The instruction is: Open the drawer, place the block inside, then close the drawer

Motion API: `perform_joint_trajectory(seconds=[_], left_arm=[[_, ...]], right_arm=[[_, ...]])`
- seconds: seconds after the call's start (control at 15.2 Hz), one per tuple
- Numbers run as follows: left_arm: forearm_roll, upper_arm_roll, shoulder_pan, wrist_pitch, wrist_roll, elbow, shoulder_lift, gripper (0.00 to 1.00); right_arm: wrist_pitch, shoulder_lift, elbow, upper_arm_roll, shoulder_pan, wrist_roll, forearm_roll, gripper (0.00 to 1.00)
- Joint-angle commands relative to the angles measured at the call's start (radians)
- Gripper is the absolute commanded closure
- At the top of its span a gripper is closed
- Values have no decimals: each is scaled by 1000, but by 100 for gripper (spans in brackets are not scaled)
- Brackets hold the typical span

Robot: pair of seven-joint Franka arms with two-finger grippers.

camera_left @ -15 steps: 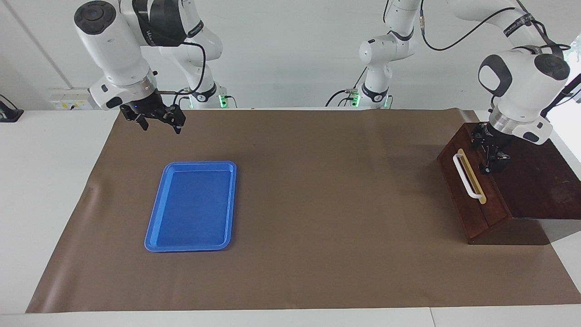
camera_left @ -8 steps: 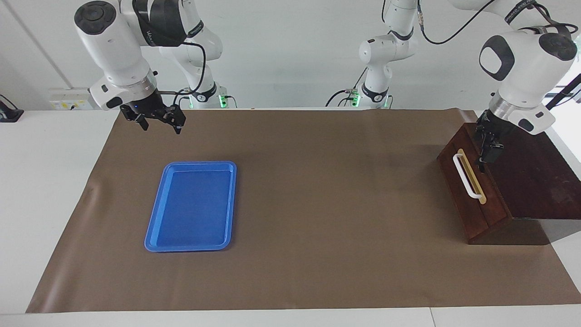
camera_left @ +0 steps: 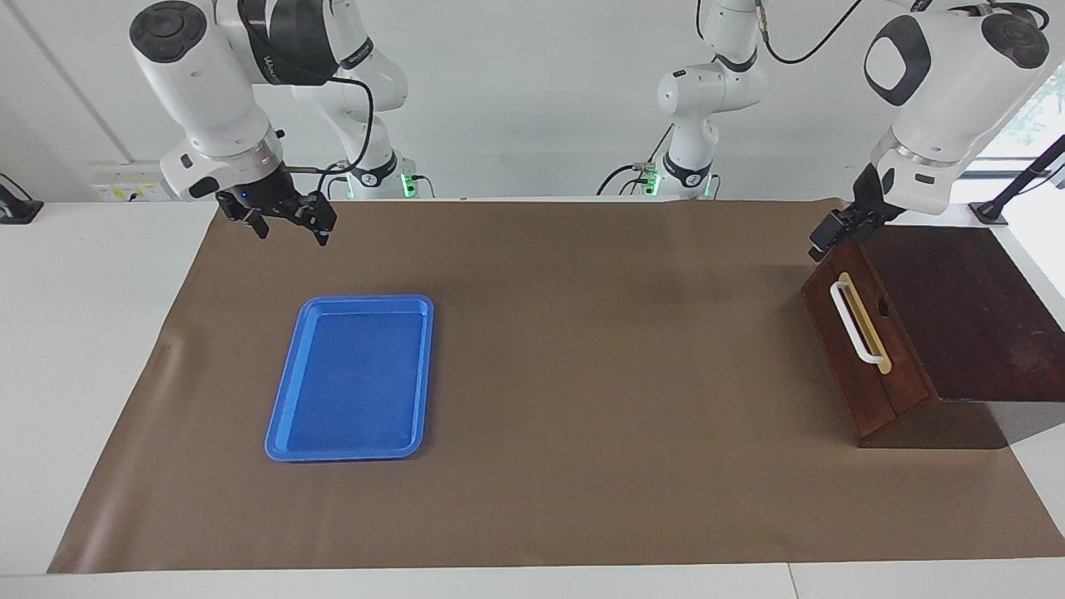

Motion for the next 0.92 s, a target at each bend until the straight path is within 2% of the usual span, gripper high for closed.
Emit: perform_joint_trajectory(seconds=[0.0, 0.26, 0.59, 0.85], left_arm=[[-11, -9, -14, -100, 162, 56, 16, 0], [36, -12, -55, -174, 196, 167, 82, 0], [38, -1, -68, -198, 202, 187, 157, 0], [35, -6, -69, -186, 192, 184, 144, 0]], right_arm=[[-8, -19, -12, 14, -22, -15, -9, 0], [-8, -17, -11, 14, -20, -15, -9, 0], [-8, -17, -11, 14, -22, -16, -9, 0], [-8, -17, -11, 14, -22, -16, -7, 0]])
